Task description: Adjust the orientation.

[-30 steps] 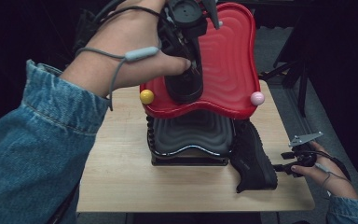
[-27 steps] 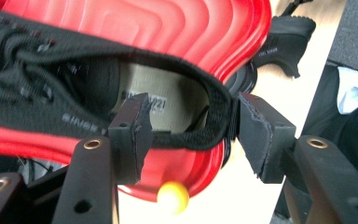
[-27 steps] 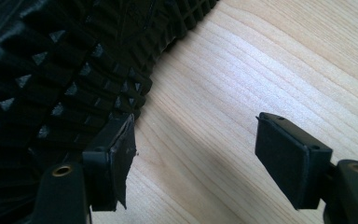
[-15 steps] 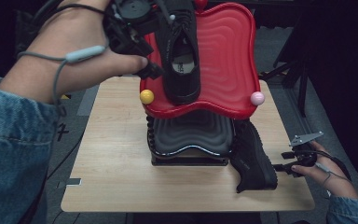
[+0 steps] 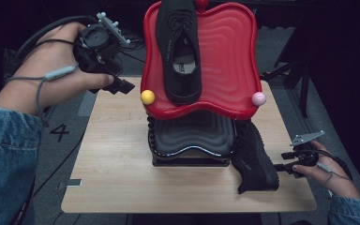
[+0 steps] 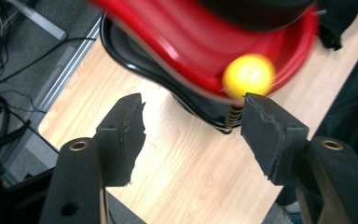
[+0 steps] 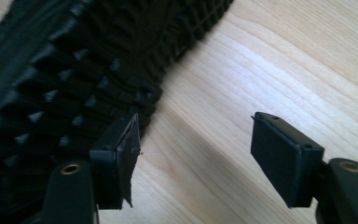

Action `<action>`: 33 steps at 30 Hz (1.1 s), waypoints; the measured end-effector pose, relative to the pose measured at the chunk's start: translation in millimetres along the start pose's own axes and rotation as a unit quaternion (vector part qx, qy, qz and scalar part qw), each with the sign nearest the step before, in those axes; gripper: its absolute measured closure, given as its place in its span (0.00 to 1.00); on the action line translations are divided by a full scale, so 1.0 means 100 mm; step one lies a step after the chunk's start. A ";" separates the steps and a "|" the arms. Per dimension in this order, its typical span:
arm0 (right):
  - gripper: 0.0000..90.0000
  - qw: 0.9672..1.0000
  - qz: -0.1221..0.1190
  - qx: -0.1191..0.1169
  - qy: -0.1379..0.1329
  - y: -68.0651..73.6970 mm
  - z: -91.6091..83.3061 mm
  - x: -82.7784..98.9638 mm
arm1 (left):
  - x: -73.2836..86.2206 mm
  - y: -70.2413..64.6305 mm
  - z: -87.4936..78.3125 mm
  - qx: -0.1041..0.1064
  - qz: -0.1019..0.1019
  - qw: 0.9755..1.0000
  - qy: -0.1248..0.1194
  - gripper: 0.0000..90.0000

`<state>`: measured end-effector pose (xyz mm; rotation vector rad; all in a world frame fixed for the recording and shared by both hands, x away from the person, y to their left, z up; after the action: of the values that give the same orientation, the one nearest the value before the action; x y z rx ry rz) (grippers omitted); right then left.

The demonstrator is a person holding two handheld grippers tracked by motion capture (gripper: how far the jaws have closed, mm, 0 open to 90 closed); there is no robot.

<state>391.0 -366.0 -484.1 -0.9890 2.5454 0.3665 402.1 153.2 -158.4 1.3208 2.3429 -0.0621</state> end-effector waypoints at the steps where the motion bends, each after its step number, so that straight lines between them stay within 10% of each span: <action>1: 0.38 1.000 -0.002 0.000 -0.001 0.00 0.00 -0.01 | 0.03 0.03 0.05 0.001 -0.003 1.000 0.000 0.44; 6: 0.43 1.000 -0.002 0.005 -0.002 -0.01 -0.03 -0.02 | 0.17 0.14 0.26 0.011 -0.022 1.000 0.006 0.42; 16: 0.99 0.999 0.013 0.007 -0.051 0.13 -0.41 -0.19 | 0.41 0.17 0.72 0.028 -0.029 0.999 0.021 0.40; 27: 1.00 0.997 -0.053 -0.025 -0.057 0.58 -0.41 -0.46 | 0.55 0.19 0.92 0.044 -0.040 0.998 0.035 0.39; 33: 1.00 0.998 -0.037 -0.022 -0.046 0.53 -0.29 -0.46 | 0.58 0.17 0.94 0.045 -0.036 0.997 0.047 0.38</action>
<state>378.2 -311.3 -432.1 -1.0562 2.4209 0.4389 424.1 185.0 -262.7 1.3082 2.4927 -0.1311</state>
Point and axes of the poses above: each handheld gripper's, and its own axes: z roughly forward along the jaws, x roughly out of its underside, y roughly to its left, the point moved 7 cm from there along z, roughly forward along the jaws, and after that the axes turned 4 degrees about y, right-handed, at the moved point
